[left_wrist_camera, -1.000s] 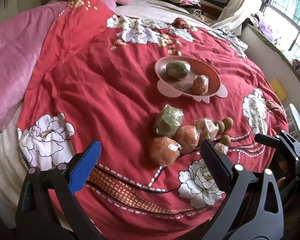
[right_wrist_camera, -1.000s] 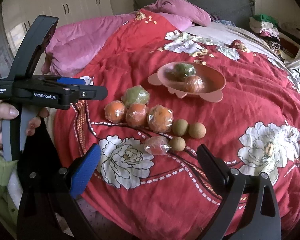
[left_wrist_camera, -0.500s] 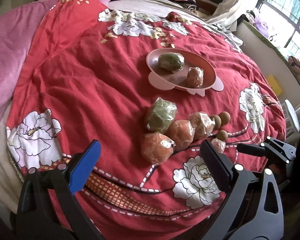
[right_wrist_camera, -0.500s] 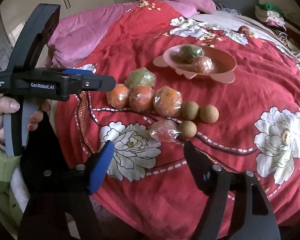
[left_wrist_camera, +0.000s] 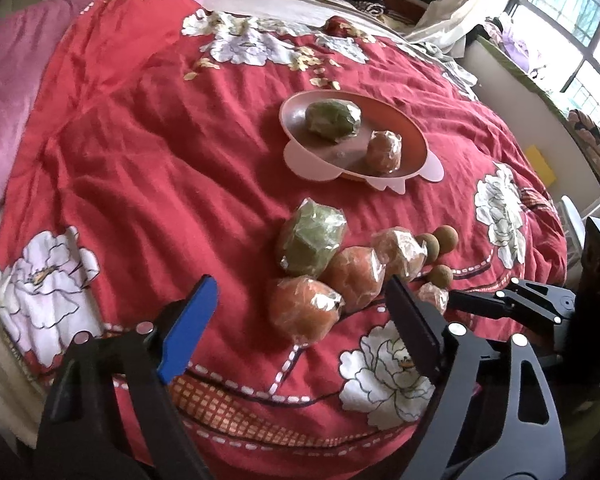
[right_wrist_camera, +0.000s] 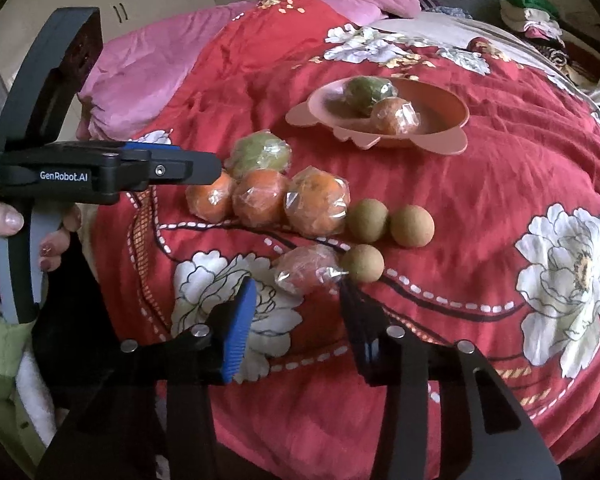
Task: Organize fruits
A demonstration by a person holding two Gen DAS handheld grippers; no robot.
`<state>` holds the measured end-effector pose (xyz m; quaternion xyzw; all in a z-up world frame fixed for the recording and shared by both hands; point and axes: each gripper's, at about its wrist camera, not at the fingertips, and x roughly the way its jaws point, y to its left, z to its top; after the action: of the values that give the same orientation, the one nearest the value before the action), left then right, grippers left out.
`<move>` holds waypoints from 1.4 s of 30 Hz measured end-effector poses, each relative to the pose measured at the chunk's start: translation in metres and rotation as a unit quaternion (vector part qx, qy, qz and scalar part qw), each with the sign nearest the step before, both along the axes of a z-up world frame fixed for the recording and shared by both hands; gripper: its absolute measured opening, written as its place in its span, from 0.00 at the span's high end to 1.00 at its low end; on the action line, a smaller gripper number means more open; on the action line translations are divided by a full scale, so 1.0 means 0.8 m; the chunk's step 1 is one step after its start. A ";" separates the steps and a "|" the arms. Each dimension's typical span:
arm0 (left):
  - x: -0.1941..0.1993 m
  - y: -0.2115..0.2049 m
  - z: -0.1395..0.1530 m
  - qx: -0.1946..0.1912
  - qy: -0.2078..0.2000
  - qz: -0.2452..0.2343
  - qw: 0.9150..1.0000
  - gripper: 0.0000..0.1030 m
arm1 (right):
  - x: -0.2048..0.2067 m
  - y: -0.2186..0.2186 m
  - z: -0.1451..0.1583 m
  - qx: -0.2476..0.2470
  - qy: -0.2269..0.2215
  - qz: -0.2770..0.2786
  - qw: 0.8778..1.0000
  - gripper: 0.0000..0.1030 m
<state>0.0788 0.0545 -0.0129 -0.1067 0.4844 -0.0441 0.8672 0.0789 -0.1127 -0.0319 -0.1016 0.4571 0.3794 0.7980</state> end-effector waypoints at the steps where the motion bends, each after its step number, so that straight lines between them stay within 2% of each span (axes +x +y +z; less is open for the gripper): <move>1: 0.002 0.000 -0.001 -0.002 0.001 -0.001 1.000 0.26 | 0.001 0.002 -0.001 0.000 -0.001 -0.001 1.000 0.60; 18: 0.050 0.002 -0.021 -0.030 0.032 -0.015 0.999 0.42 | 0.013 0.032 -0.015 -0.015 -0.016 0.021 1.000 0.67; 22: 0.062 0.000 -0.026 -0.046 0.043 -0.026 0.998 0.52 | 0.015 0.033 -0.016 -0.013 -0.016 0.025 0.999 0.68; 26: 0.073 0.006 -0.033 -0.062 0.060 -0.029 0.996 0.53 | 0.016 0.033 -0.017 -0.010 -0.016 0.028 0.999 0.68; 31: 0.080 0.013 -0.042 -0.077 0.071 -0.029 0.994 0.61 | 0.016 0.032 -0.018 -0.006 -0.016 0.030 0.999 0.69; 33: 0.082 0.017 -0.044 -0.079 0.072 -0.026 0.994 0.64 | 0.016 0.032 -0.018 -0.002 -0.015 0.030 0.999 0.69; 42: 0.072 0.013 -0.031 -0.071 0.051 -0.022 0.996 0.65 | 0.014 0.024 -0.009 0.019 -0.015 0.028 0.999 0.69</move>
<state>0.1366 0.0650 -0.0377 -0.1594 0.5255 -0.0918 0.8307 0.0904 -0.0932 -0.0392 -0.1045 0.4349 0.4087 0.7956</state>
